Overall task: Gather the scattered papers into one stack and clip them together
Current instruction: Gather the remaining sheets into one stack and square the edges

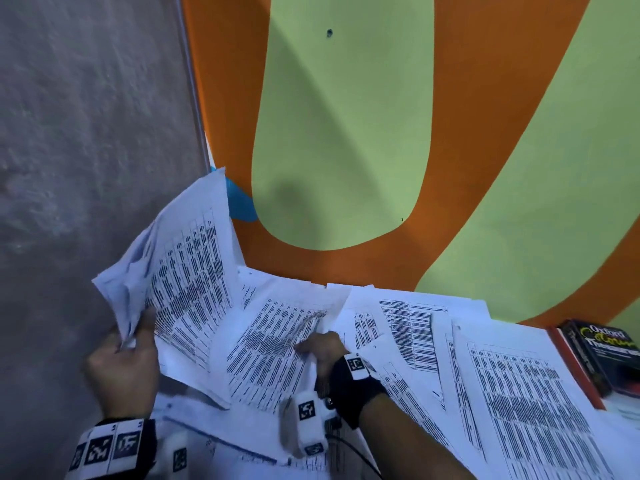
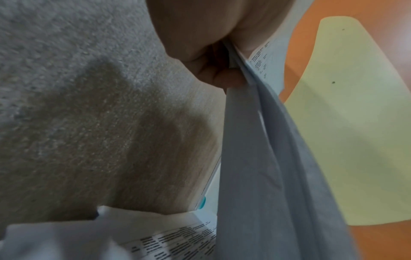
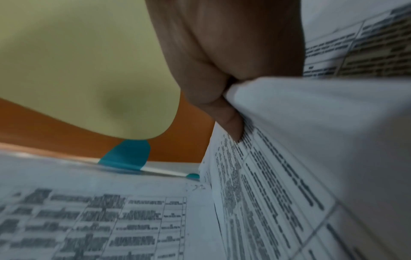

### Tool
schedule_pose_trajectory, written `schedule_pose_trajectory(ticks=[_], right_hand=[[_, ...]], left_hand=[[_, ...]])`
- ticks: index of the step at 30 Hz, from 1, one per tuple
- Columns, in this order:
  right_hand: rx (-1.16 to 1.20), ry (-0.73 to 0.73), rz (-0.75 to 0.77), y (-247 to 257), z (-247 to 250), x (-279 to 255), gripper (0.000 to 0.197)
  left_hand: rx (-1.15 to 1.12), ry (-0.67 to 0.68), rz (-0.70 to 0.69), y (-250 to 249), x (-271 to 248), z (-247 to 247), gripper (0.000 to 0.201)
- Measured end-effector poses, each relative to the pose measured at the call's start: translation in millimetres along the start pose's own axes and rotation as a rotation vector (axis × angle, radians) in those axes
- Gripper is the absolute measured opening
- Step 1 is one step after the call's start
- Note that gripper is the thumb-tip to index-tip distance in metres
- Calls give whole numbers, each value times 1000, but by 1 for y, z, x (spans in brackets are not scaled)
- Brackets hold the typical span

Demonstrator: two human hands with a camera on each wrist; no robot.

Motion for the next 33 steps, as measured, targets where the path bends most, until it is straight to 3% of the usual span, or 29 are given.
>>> schedule_pose_trajectory(ticks=[4,10,16,19,22,24,28,31,33], right_hand=[[44,97,-65,2,-7,-3,19],[13,-32,60,7,-17,-2,24],[61,-196,224,16,26,-27,19],[159,-281,293,10,70,-50,18],[79,-319,302,-3,97,-73,29],[65,-311,274,-15,101,-79,39],[10,-291,205,-25,86,-70,38],[30,-315,151,-28,79,-60,45],[-10,-336,175,-27,77,-59,36]], left_hand=[[40,15,39,6,4,-3,84],[62,34,45,4,0,-7,50],[10,-19,93,16,12,11,85],[12,-20,60,14,13,14,83],[4,-31,46,13,13,12,81],[34,-25,35,11,12,8,81],[65,-9,60,13,10,4,71],[92,10,77,19,9,3,86],[87,29,80,19,8,2,93]])
Point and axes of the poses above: each hand's wrist, its own x-axis towards the middle knuckle, its own z-axis out of the back of the hand, y = z × x, the point moved 6 cm from there along x, towards the middle knuckle, and after that the axes turned 1 degree about x, right-handed, at the moved point
